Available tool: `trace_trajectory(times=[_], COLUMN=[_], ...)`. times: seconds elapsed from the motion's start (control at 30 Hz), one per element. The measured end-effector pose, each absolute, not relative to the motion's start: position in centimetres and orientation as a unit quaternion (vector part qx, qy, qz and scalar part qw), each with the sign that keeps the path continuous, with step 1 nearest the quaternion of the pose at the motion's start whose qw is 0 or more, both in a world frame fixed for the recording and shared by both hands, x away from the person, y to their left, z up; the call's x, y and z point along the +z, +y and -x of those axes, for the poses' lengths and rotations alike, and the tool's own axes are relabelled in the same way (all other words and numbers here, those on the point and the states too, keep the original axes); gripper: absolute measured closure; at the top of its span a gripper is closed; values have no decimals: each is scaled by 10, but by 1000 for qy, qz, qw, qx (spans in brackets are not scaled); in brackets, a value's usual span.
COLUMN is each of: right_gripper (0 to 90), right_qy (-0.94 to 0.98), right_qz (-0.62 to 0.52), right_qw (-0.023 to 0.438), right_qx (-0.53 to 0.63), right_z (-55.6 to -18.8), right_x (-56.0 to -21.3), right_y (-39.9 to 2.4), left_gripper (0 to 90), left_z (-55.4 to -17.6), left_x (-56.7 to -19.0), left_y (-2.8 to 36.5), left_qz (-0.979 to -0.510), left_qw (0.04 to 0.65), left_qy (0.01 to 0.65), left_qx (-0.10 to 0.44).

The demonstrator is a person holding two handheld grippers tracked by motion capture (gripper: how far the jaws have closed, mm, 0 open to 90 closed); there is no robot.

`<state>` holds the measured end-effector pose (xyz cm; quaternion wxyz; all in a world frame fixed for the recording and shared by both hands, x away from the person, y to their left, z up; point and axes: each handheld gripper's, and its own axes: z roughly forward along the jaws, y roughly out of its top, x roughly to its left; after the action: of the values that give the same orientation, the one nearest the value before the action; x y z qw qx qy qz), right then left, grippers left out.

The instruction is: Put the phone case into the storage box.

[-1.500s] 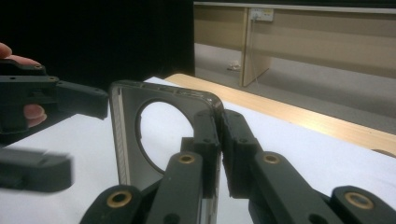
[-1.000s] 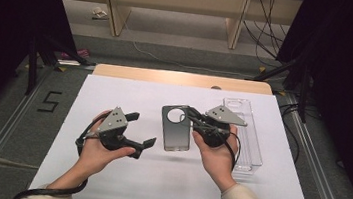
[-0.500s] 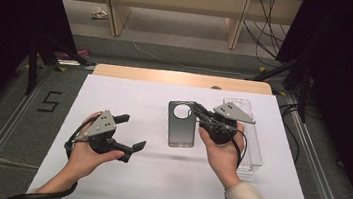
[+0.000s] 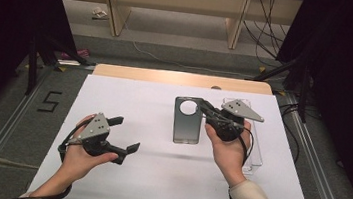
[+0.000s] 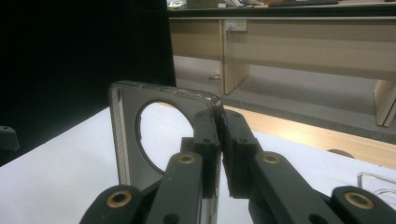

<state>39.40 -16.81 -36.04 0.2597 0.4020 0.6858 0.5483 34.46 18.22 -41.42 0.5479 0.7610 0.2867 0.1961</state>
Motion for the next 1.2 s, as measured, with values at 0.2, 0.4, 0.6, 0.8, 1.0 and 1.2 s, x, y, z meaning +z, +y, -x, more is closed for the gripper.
trace_trajectory(times=[0.2, 0.4, 0.6, 0.8, 1.0, 1.2], right_gripper=[854, 854, 854, 854, 854, 854], right_qy=[681, 677, 672, 668, 664, 663], right_qz=[-405, -408, -412, -415, -417, -419], right_qw=[263, 265, 267, 271, 274, 275], right_qx=[551, 552, 555, 556, 557, 556], right_z=[-395, -397, -398, -399, -399, -400], right_x=[-357, -356, -353, -350, -347, -347], right_y=[-173, -178, -182, -187, -191, -193], left_gripper=[0, 0, 0, 0, 0, 0], left_z=[-345, -345, -345, -346, -346, -347], left_x=[-416, -416, -417, -419, -419, -420], left_y=[184, 185, 186, 186, 186, 186], left_qz=[-762, -761, -761, -763, -762, -761], left_qw=[546, 545, 543, 540, 540, 541], left_qy=[288, 289, 292, 293, 294, 295], left_qx=[198, 202, 203, 203, 203, 201])
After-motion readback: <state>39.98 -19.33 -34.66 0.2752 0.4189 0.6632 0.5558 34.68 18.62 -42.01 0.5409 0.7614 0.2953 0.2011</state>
